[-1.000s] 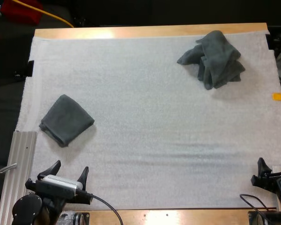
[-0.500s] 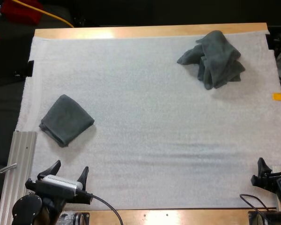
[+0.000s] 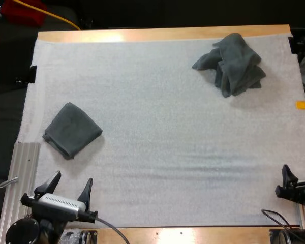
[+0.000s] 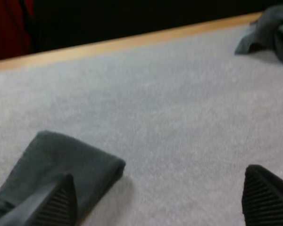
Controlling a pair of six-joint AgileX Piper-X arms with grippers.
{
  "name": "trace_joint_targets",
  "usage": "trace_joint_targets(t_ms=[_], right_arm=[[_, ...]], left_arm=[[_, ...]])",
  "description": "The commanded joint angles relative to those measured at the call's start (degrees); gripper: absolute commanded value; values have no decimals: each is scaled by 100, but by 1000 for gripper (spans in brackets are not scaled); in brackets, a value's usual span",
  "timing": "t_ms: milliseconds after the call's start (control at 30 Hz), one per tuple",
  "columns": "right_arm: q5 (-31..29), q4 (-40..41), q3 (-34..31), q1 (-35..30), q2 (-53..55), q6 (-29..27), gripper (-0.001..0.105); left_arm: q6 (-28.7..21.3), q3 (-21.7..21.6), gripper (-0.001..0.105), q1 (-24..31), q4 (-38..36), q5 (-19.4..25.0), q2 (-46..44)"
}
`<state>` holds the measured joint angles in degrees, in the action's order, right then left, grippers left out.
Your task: Pick towel from pile, fold and stack
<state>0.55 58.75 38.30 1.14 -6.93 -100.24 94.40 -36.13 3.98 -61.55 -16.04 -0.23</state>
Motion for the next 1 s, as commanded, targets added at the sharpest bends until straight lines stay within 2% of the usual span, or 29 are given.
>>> trace_joint_targets(t_ms=[0, 200, 500, 767, 967], right_arm=[[168, -140, 173, -28, -144, -75, 73], [770, -352, 565, -28, -833, -75, 73], [1569, -766, 1338, -28, -2016, -19, 73], [2239, -1127, 2016, 40, -3025, 120, 73], [2275, -1338, 2413, 523, -3792, 283, 73]], left_arm=[[43, -128, 70, -8, 69, -191, 130], [43, -552, 70, -18, 166, -879, 644], [218, -1201, 70, -241, 281, -1565, 1316], [218, -1761, 70, -619, 281, -1805, 2028], [218, -2003, 70, -950, 281, -1885, 2467]])
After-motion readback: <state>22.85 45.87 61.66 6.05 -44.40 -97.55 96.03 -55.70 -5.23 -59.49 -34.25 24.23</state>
